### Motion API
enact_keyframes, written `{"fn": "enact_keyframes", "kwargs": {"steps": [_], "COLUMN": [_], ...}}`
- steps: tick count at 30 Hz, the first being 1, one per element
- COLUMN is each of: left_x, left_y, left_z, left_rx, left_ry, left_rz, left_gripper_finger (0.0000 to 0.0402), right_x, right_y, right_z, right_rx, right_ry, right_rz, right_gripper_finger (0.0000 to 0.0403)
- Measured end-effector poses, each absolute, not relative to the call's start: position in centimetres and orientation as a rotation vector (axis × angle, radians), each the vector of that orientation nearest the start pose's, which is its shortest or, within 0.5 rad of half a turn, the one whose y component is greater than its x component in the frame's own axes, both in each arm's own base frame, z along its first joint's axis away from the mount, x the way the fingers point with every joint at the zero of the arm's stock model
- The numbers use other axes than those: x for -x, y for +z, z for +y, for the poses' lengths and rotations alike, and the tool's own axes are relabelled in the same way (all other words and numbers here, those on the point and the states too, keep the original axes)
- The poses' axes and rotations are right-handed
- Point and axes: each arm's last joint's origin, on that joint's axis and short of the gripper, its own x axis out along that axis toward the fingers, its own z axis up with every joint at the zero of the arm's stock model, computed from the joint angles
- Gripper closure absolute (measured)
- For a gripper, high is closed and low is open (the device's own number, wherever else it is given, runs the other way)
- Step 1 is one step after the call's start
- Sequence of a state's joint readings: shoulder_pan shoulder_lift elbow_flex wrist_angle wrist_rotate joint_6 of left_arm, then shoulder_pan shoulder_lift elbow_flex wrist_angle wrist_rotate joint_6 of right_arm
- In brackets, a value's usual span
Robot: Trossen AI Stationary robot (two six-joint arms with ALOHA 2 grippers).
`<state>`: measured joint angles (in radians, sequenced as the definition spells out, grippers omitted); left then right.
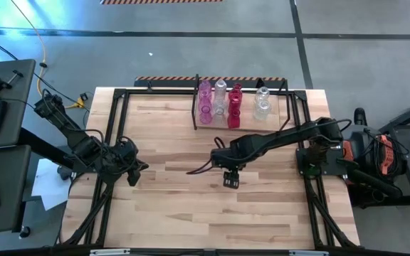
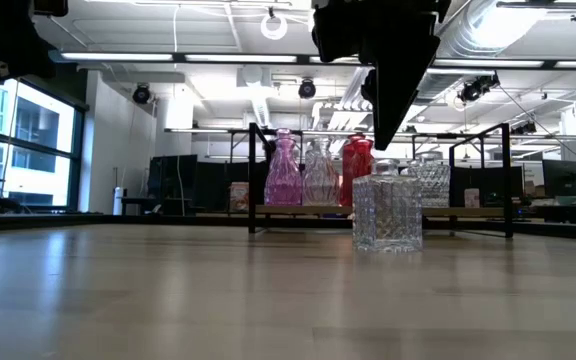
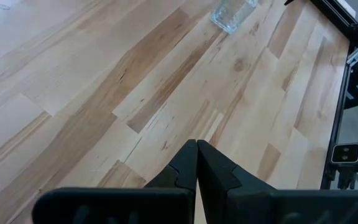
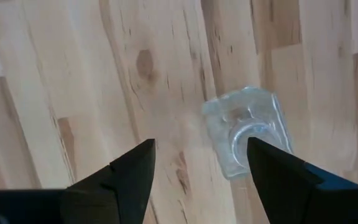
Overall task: Sort vases onto shelf
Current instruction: Align the transparent vase with the other transparent vase on the shelf
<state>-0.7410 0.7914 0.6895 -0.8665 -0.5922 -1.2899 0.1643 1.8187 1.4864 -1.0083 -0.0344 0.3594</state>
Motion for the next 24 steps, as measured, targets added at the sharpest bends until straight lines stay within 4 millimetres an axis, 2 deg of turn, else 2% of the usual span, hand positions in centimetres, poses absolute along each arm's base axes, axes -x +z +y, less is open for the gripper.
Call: {"fn": "enact_keyframes", "kwargs": {"steps": [7,15,24], "left_x": [-11.2,-11.2,-11.2], "left_y": [25.1,25.1,25.1], "left_z": [-8.0,-8.0,-8.0], "left_rx": [0.631,0.64,0.639], "left_ry": [0.359,0.366,0.367], "left_rz": [0.68,0.67,0.669], "left_gripper_finger": [0.0401,0.0401,0.0401], "right_x": [-35.4,-34.9,-34.8], "right_y": [24.2,21.8,21.5], "right_z": [5.3,5.0,5.0], "right_rx": [-0.191,-0.266,-0.251], "right_ry": [-0.084,-0.075,-0.115], "right_rz": [1.346,1.378,1.374], "right_gripper_finger": [0.0167,0.0167,0.017]}}
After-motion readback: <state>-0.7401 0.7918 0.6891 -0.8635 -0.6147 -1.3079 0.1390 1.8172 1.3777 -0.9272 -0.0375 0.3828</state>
